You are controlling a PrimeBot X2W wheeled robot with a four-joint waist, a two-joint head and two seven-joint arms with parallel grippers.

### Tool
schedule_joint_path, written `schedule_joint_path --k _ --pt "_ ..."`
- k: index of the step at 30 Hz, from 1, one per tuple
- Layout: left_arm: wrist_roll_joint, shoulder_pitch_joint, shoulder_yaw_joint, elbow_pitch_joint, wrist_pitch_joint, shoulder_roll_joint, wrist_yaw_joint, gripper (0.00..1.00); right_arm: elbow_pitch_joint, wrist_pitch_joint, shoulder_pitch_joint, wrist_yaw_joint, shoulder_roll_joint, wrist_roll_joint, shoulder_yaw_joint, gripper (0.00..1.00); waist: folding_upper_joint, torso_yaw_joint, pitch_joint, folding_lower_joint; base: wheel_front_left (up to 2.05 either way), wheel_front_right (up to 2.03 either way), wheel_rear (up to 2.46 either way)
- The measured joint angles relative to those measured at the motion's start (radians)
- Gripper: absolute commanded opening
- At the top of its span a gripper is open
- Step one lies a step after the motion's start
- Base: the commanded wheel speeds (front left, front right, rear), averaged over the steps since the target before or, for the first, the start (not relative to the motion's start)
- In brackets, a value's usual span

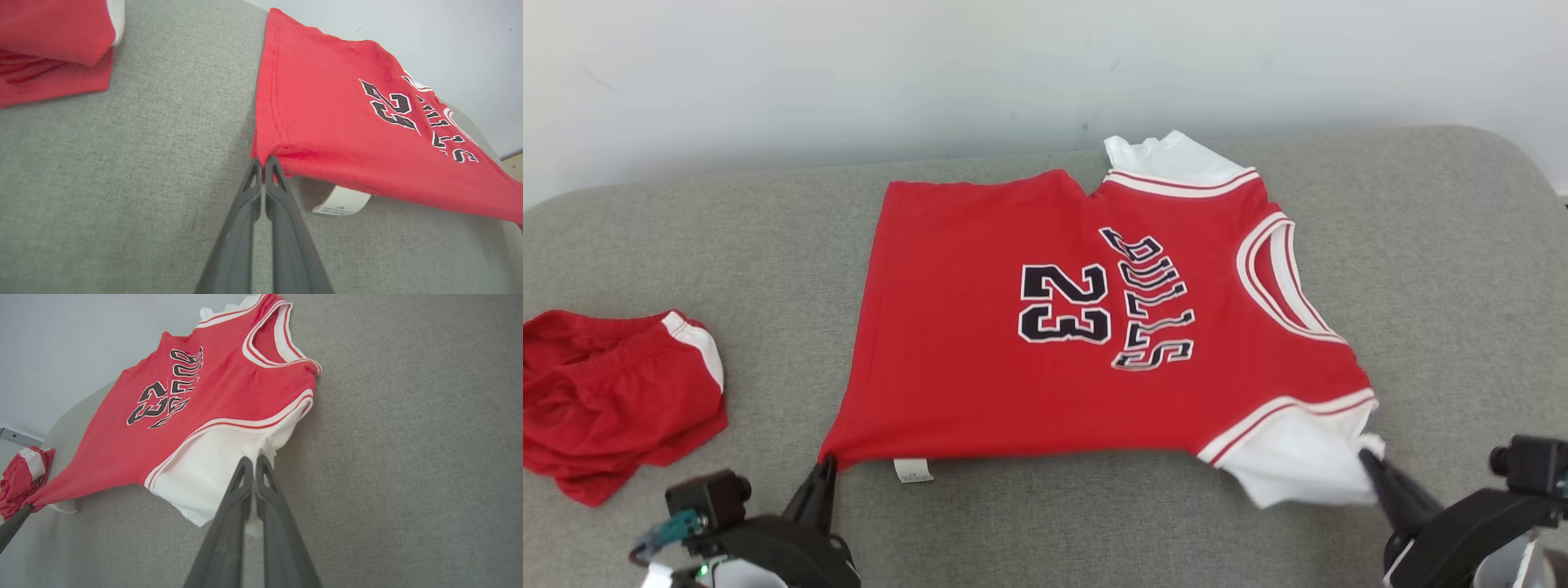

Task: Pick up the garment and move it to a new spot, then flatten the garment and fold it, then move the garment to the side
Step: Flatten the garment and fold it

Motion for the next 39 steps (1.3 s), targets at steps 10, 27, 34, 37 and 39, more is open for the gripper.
schedule_joint_path --k 10,27,34,37,39 --pt "0.003 0.090 0.011 -0.062 0.009 -0.005 0.048 0.00 -0.020 0.070 0.097 -0.028 0.010 -0.004 0.030 0.00 0.0001 0.016 -0.004 0.0002 0.00 0.00 0.00" --pt "0.048 0.182 0.066 -0.112 0.062 -0.046 0.078 0.00 -0.021 0.182 0.186 -0.050 0.026 -0.009 0.042 0.00 0.0002 0.034 0.006 0.0003 0.00 0.00 0.00" --pt "0.078 0.221 0.099 -0.125 0.081 -0.090 0.078 0.00 -0.027 0.201 0.199 -0.057 0.029 -0.011 0.020 0.00 0.0002 0.043 0.016 0.0003 0.00 0.00 0.00" --pt "0.090 0.221 0.105 -0.129 0.091 -0.095 0.078 0.00 -0.027 0.209 0.205 -0.057 0.030 -0.017 0.015 0.00 0.0002 0.049 0.019 0.0003 0.00 0.00 0.00" --pt "0.103 0.229 0.112 -0.132 0.097 -0.097 0.078 0.00 -0.028 0.217 0.204 -0.057 0.030 -0.025 0.013 0.00 0.0001 0.053 0.022 0.0003 0.00 0.00 0.00"
